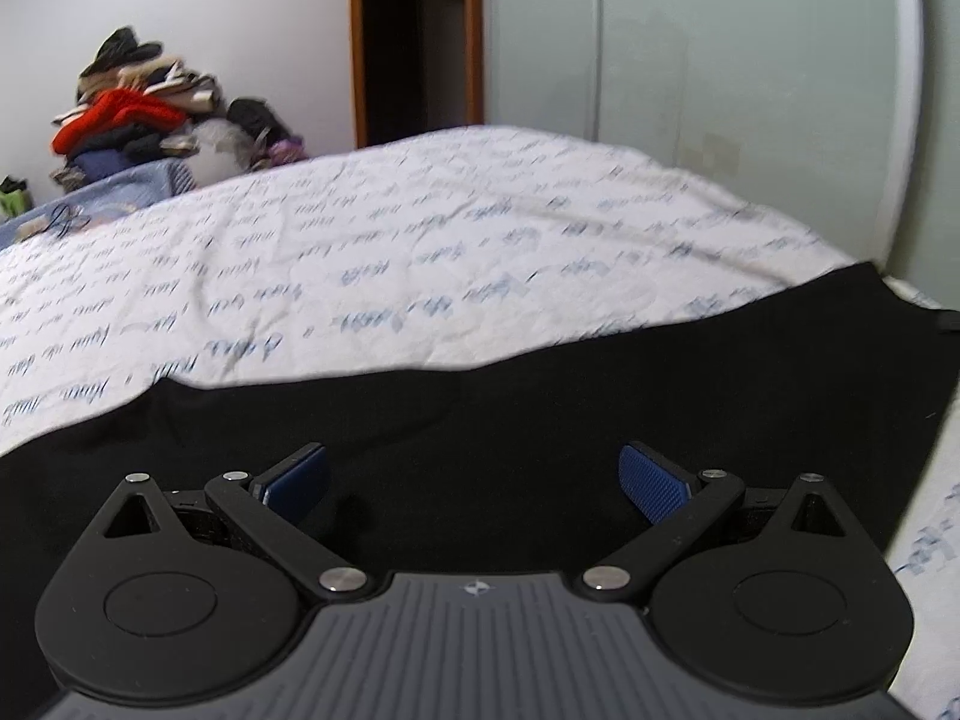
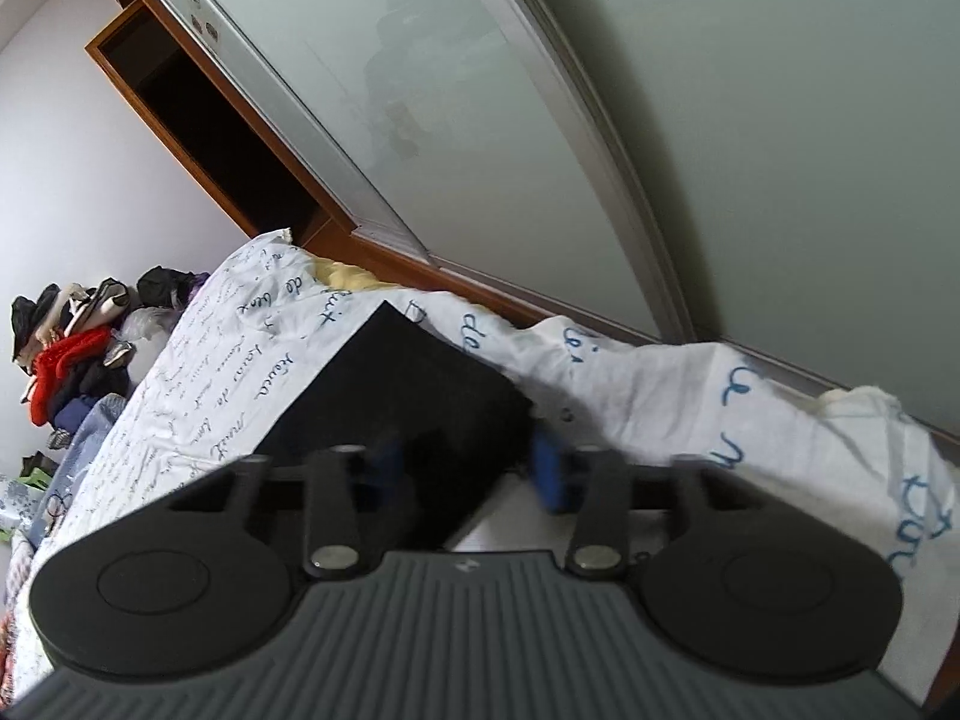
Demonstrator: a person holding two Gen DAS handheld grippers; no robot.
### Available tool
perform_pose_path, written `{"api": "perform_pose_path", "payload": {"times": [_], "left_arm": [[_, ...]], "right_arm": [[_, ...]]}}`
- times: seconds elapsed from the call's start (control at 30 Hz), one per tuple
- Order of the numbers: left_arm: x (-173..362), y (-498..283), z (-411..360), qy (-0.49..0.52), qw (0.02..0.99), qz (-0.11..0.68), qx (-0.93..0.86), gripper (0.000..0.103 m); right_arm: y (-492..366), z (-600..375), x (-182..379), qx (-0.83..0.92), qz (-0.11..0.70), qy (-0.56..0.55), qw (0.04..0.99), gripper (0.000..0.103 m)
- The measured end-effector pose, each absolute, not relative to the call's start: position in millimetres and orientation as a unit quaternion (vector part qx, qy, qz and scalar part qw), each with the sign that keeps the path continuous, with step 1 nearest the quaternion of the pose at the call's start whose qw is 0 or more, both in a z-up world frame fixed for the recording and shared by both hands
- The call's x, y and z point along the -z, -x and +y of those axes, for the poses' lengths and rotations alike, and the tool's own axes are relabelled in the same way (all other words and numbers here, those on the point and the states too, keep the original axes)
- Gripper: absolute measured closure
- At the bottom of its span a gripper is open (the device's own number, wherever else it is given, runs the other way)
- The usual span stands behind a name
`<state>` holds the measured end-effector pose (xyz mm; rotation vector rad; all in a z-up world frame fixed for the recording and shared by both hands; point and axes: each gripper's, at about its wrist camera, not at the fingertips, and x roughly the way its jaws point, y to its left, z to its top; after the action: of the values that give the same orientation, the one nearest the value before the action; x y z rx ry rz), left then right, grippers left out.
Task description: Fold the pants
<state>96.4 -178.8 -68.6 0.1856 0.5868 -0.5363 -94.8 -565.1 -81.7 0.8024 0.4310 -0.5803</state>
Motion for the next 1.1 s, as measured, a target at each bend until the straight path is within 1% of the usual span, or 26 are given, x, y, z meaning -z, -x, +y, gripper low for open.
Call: {"api": "perform_pose_path", "payload": {"times": [0.07,0.1,0.13,0.23,0.33,0.47,0.5,0.53,0.67,0.7,0.73,0.77,0.8,0.83,0.93,1.1], "left_arm": [[65.4,-94.4,-185.2,-0.097,0.916,0.279,0.27,0.0],[65.2,-94.0,-188.0,-0.103,0.915,0.279,0.271,0.0],[65.4,-94.5,-190.7,-0.109,0.914,0.28,0.271,0.0],[66.8,-99.3,-194.5,-0.108,0.91,0.295,0.27,0.0],[61.1,-110.5,-190.4,-0.051,0.895,0.329,0.296,0.0],[51.1,-133.8,-187.8,0.081,0.84,0.398,0.359,0.0],[48.9,-137.1,-190.6,0.097,0.831,0.405,0.367,0.0],[47.4,-138.6,-193.7,0.106,0.828,0.407,0.372,0.0],[44.7,-131.9,-207.5,0.084,0.835,0.393,0.376,0.0],[46.1,-129.3,-209.6,0.075,0.838,0.389,0.375,0.0],[47.9,-127.1,-211.7,0.064,0.841,0.386,0.373,0.0],[50.4,-125.3,-213.4,0.052,0.844,0.383,0.371,0.0],[53.6,-124.0,-215.2,0.04,0.847,0.382,0.367,0.0],[55.6,-123.1,-216.0,0.029,0.849,0.383,0.362,0.0],[64.6,-122.7,-217.3,0.01,0.851,0.387,0.355,0.0],[72.3,-113.3,-223.8,-0.034,0.863,0.358,0.355,0.0]], "right_arm": [[97.0,-561.6,79.5,0.275,0.202,-0.372,0.863,0.073],[97.5,-559.3,77.7,0.276,0.2,-0.363,0.867,0.077],[95.7,-555.2,75.4,0.279,0.201,-0.348,0.872,0.077],[88.4,-536.0,63.5,0.284,0.205,-0.275,0.895,0.081],[77.9,-505.4,49.2,0.286,0.212,-0.163,0.92,0.081],[59.0,-454.3,40.9,0.275,0.224,0.0,0.935,0.083],[56.5,-445.5,39.7,0.263,0.226,0.018,0.938,0.092],[54.0,-438.9,39.3,0.252,0.231,0.027,0.939,0.097],[46.8,-415.4,42.9,0.23,0.246,0.071,0.939,0.097],[47.1,-411.2,45.0,0.23,0.251,0.076,0.937,0.093],[48.7,-410.8,45.4,0.236,0.249,0.07,0.937,0.073],[55.4,-413.5,43.8,0.245,0.242,0.055,0.937,0.058],[60.8,-419.3,42.5,0.258,0.234,0.033,0.937,0.033],[65.7,-427.3,42.5,0.272,0.228,0.006,0.935,0.025],[84.4,-465.6,44.7,0.29,0.215,-0.117,0.925,0.025],[106.0,-528.8,64.5,0.25,0.211,-0.312,0.892,0.025]]}}
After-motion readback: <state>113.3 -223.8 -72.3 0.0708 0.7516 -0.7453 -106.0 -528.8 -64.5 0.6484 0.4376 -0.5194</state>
